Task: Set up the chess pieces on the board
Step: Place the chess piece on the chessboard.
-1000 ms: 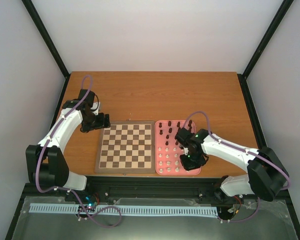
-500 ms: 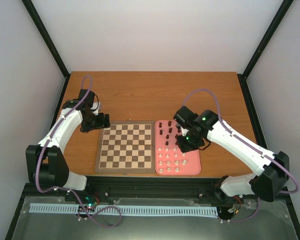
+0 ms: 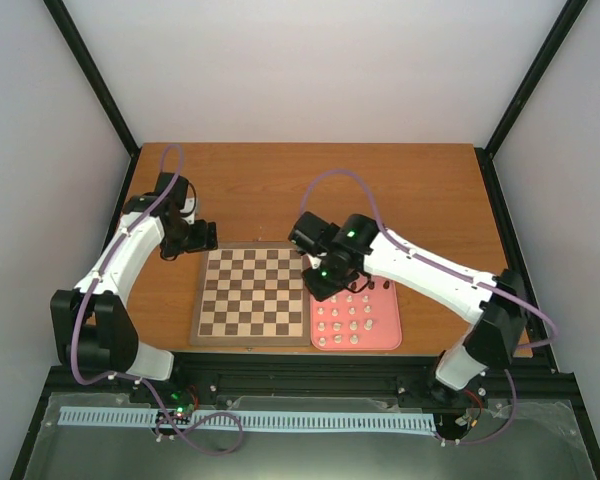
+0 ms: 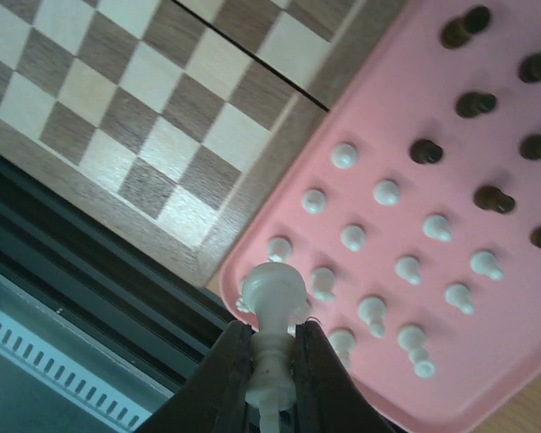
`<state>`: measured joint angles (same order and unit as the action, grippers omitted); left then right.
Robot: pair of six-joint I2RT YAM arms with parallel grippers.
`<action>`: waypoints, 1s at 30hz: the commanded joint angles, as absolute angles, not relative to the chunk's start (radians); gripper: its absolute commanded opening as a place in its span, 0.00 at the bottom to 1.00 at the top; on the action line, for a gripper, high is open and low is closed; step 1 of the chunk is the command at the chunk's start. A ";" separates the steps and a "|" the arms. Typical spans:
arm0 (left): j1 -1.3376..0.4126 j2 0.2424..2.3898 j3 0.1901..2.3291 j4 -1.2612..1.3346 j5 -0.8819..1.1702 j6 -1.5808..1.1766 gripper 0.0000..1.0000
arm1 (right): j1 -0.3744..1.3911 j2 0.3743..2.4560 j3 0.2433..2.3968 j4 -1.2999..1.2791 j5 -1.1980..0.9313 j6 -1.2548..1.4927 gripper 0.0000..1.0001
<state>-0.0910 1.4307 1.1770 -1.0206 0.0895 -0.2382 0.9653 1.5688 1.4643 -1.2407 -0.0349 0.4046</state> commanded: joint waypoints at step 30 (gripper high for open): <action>-0.020 1.365 1.057 -1.002 -0.077 -0.424 1.00 | 1.221 2.165 1.943 -1.310 -0.137 0.356 0.03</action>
<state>-0.0532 1.4052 1.0653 -1.0153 -0.0681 -0.3687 1.2083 2.1342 1.9053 -1.2778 -0.1066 0.3801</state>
